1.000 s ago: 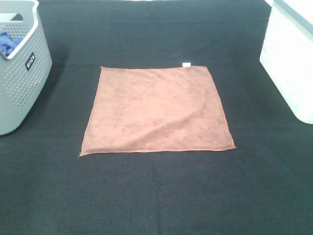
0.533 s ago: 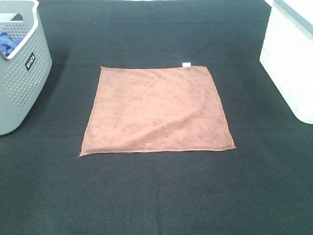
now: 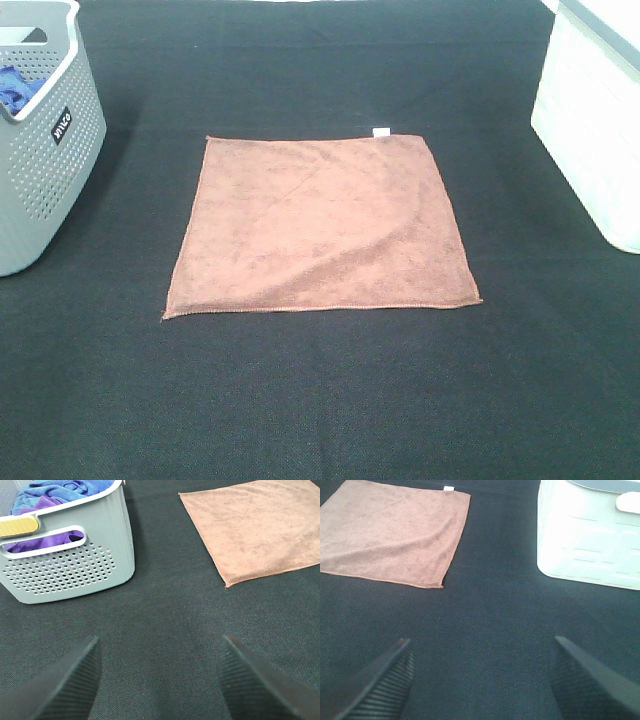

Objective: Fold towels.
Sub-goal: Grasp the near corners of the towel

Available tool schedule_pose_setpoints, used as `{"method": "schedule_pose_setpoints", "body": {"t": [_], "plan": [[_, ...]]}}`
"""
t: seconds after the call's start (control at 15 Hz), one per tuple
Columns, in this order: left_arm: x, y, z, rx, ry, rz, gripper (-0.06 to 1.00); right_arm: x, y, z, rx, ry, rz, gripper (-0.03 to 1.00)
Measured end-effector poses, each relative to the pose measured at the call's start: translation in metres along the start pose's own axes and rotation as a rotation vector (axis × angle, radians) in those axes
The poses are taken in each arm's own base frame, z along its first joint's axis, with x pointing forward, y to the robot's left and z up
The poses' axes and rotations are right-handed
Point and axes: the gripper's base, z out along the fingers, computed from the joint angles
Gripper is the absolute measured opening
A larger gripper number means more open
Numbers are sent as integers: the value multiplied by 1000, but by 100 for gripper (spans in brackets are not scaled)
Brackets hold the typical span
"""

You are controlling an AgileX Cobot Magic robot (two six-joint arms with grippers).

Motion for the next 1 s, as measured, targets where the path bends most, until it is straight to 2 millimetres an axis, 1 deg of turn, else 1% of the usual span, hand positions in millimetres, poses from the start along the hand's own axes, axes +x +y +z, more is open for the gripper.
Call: {"method": "schedule_pose_setpoints", "body": {"t": [1.0], "plan": [[0,0,0,0,0,0,64,0,0,0,0,0,0,71]]}}
